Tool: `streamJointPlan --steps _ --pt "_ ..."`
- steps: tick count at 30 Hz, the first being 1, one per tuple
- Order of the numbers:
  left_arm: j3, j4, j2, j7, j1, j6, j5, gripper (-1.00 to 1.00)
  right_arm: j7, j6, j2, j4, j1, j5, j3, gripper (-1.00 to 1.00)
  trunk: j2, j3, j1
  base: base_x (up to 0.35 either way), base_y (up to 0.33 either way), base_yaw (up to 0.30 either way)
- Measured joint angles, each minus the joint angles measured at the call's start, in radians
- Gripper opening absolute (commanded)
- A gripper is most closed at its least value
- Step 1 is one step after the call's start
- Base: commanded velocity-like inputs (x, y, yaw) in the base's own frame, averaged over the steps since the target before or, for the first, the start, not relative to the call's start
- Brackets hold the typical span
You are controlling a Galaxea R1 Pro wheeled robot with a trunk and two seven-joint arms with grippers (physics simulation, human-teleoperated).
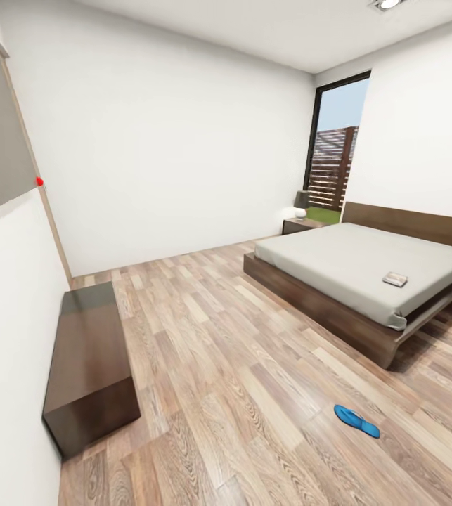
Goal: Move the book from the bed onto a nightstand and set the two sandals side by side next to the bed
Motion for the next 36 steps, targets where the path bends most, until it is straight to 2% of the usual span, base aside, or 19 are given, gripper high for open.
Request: streamJointPlan --steps 15,36 --pt "0.000 0.000 0.000 0.000 0.000 0.000 0.000 1.00 0.000 0.000 0.001 0.000 0.000 0.002 0.004 1.00 0.000 0.000 0.000 0.000 0.000 -0.199" --pt "0.000 0.000 0.000 0.000 0.000 0.000 0.000 1.00 0.001 0.000 0.005 0.000 0.000 0.002 0.006 1.00 0.000 0.000 0.000 0.000 0.000 -0.014"
